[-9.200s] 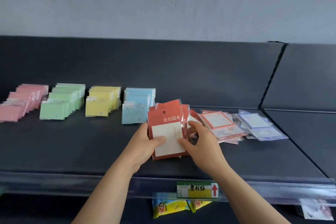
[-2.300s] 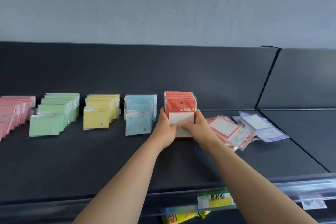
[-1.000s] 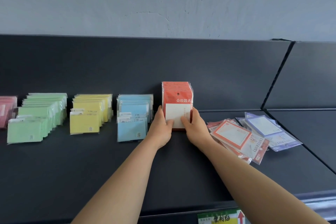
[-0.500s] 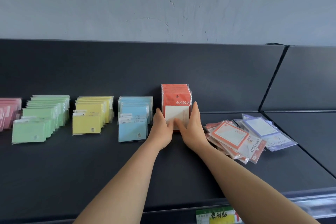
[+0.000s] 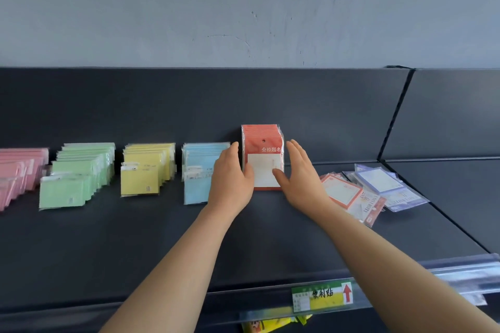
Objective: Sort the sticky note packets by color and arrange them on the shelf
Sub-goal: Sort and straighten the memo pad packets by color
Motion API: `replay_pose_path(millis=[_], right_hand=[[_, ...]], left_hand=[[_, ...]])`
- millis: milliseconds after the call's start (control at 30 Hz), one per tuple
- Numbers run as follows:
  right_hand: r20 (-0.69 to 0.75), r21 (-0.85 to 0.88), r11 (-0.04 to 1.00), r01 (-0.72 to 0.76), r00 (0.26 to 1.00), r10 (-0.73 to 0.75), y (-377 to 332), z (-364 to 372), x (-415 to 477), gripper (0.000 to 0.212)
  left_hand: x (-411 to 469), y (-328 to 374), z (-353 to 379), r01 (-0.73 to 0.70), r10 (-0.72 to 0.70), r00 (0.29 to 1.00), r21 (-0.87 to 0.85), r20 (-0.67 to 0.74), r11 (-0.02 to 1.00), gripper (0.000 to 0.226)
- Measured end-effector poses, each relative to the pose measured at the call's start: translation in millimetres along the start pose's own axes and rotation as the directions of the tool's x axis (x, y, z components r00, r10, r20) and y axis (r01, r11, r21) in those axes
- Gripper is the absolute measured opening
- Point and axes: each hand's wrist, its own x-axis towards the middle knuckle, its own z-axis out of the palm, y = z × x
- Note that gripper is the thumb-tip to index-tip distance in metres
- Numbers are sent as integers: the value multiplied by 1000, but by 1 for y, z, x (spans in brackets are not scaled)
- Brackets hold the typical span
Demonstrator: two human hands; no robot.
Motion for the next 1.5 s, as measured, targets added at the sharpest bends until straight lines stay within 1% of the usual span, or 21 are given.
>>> replay_pose_path(millis=[100, 200, 333, 433, 500, 533, 600, 700, 767, 800, 867, 933, 1000, 1067, 1133, 1233, 1267, 1333, 1400, 1500], right_hand=[[31, -89, 993, -71, 997, 74, 10, -12, -19, 65], [14, -162, 980, -120, 992, 124, 27, -28, -38, 63], [-24, -272, 939, -212, 977, 214, 56, -61, -55, 58], [28, -357, 898, -258, 958, 287, 80, -77, -56, 54], [88, -350, 902, -253, 950, 300, 88, -84, -55, 40], [117, -333, 913, -238, 950, 290, 89, -88, -55, 37], [167, -293, 939, -181, 957, 236, 89, -93, -58, 40], [255, -203, 976, -77, 958, 129, 93, -96, -64, 50], [306, -153, 985, -76, 945, 120, 98, -100, -62, 52], [301, -115, 989, -96, 945, 127, 101, -104, -60, 48], [243, -47, 989, -140, 959, 147, 110, -110, -55, 39], [215, -42, 989, -143, 965, 149, 120, -114, -52, 38], [231, -51, 989, -141, 961, 149, 126, -112, -52, 35], [244, -58, 988, -146, 957, 156, 128, -107, -51, 31], [245, -97, 984, -149, 955, 169, 126, -102, -48, 36], [197, -197, 968, -155, 961, 194, 123, -95, -44, 47], [179, -241, 960, -142, 966, 187, 122, -93, -44, 47], [162, -307, 945, -110, 973, 166, 120, -92, -44, 49], [161, -299, 947, -116, 972, 170, 119, -93, -44, 54], [154, -251, 958, -140, 971, 182, 116, -95, -45, 69]], left_hand=[[-16, 2, -3, -65, 65, 998, 18, 10, 998, 48], [-36, 9, 7, -121, 120, 989, 12, 87, 993, 45], [-56, 27, 29, -115, 114, 968, -10, 224, 993, 48], [-52, 42, 50, -96, 93, 944, -6, 316, 995, 52], [-47, 55, 63, -52, 48, 928, 0, 370, 999, 50], [-44, 62, 68, -24, 22, 922, 0, 385, 1000, 46], [-40, 70, 78, 35, -26, 920, -14, 391, 999, 41], [-35, 72, 90, 132, -106, 918, -40, 381, 990, 37], [-36, 70, 93, 231, -175, 902, -98, 394, 968, 33], [-37, 69, 92, 298, -217, 887, -146, 406, 943, 32], [-40, 64, 88, 422, -291, 858, -256, 424, 870, 31], [-44, 57, 80, 505, -346, 844, -389, 409, 771, 33], [-50, 49, 72, 535, -391, 844, -506, 368, 677, 33], [-58, 41, 66, 520, -438, 849, -609, 295, 599, 36], [-63, 36, 62, 477, -480, 853, -678, 205, 559, 39], [-72, 37, 61, 400, -527, 845, -759, 90, 513, 33], [-74, 39, 61, 386, -549, 834, -770, 55, 508, 29], [-79, 42, 62, 363, -574, 819, -759, -17, 541, 24], [-83, 44, 64, 340, -578, 814, -752, -66, 564, 22], [-86, 46, 63, 351, -578, 813, -734, -70, 582, 22]])
